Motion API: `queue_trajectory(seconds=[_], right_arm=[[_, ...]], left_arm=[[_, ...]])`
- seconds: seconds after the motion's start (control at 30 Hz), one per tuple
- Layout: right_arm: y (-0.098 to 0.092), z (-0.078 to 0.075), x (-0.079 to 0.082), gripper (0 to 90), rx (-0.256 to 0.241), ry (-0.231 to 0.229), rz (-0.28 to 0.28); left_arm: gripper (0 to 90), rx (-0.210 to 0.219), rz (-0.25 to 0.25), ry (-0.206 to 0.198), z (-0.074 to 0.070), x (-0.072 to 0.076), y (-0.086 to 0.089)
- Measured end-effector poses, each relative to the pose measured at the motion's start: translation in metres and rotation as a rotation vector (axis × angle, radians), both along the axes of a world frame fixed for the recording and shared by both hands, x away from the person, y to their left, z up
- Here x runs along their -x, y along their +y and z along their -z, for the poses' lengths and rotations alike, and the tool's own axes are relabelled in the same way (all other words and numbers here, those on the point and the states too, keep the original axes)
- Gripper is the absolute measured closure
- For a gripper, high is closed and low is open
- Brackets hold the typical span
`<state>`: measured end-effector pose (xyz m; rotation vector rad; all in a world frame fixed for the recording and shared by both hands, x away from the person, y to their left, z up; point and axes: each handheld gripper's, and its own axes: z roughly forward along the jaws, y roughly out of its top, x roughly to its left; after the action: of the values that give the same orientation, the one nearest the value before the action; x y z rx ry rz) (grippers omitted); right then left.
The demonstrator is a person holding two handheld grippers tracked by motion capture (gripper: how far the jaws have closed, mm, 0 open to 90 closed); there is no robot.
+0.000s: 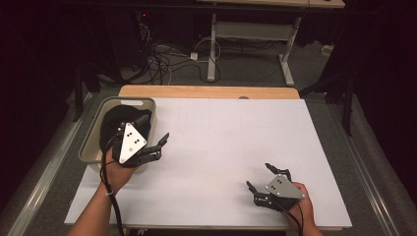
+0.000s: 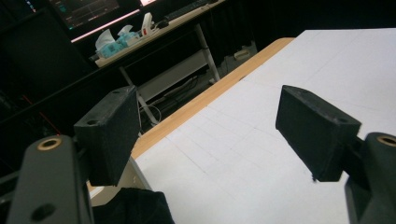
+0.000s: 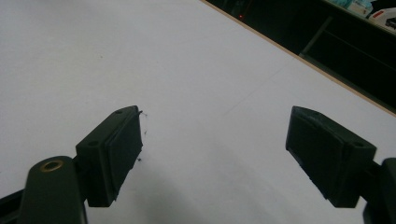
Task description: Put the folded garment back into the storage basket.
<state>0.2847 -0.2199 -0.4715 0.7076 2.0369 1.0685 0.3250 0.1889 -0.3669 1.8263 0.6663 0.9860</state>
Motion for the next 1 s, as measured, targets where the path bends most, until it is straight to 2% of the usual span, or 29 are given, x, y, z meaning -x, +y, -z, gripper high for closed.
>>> queue_trajectory(seconds=[0.23,0.27,0.43,0.47,0.57,0.7,0.97,1.0], right_arm=[[0.0001,-0.0002,0.0001,18.5,0.005,-0.004,-0.003],[0.0002,-0.0002,0.0003,18.5,0.006,-0.004,-0.004],[0.0002,-0.0009,0.0006,18.5,-0.003,-0.002,-0.006],[0.0003,-0.001,0.0007,18.5,-0.004,-0.002,-0.007],[0.0007,-0.0007,0.0011,18.5,0.002,-0.004,-0.006],[0.0007,-0.0007,0.001,18.5,0.002,-0.006,-0.007],[0.0022,-0.0014,0.0023,18.5,0.001,-0.007,-0.011],[0.0024,-0.0015,0.0023,18.5,0.001,-0.007,-0.011]], left_arm=[[21.4,-0.013,0.013,-0.01,-0.0006,0.001,-0.0025],[21.5,-0.009,0.013,0.0,-0.0002,0.0017,-0.0031],[21.4,-0.02,0.021,-0.009,0.0001,0.0017,-0.005],[21.4,-0.02,0.02,0.001,0.0006,0.0023,-0.0057],[21.4,-0.024,0.025,-0.009,0.0006,0.002,-0.0067],[21.4,-0.027,0.029,0.003,0.0019,0.0028,-0.0085],[21.4,-0.041,0.029,-0.006,0.0022,0.0033,-0.0083],[21.4,-0.037,0.031,0.006,0.0028,0.0038,-0.0091]])
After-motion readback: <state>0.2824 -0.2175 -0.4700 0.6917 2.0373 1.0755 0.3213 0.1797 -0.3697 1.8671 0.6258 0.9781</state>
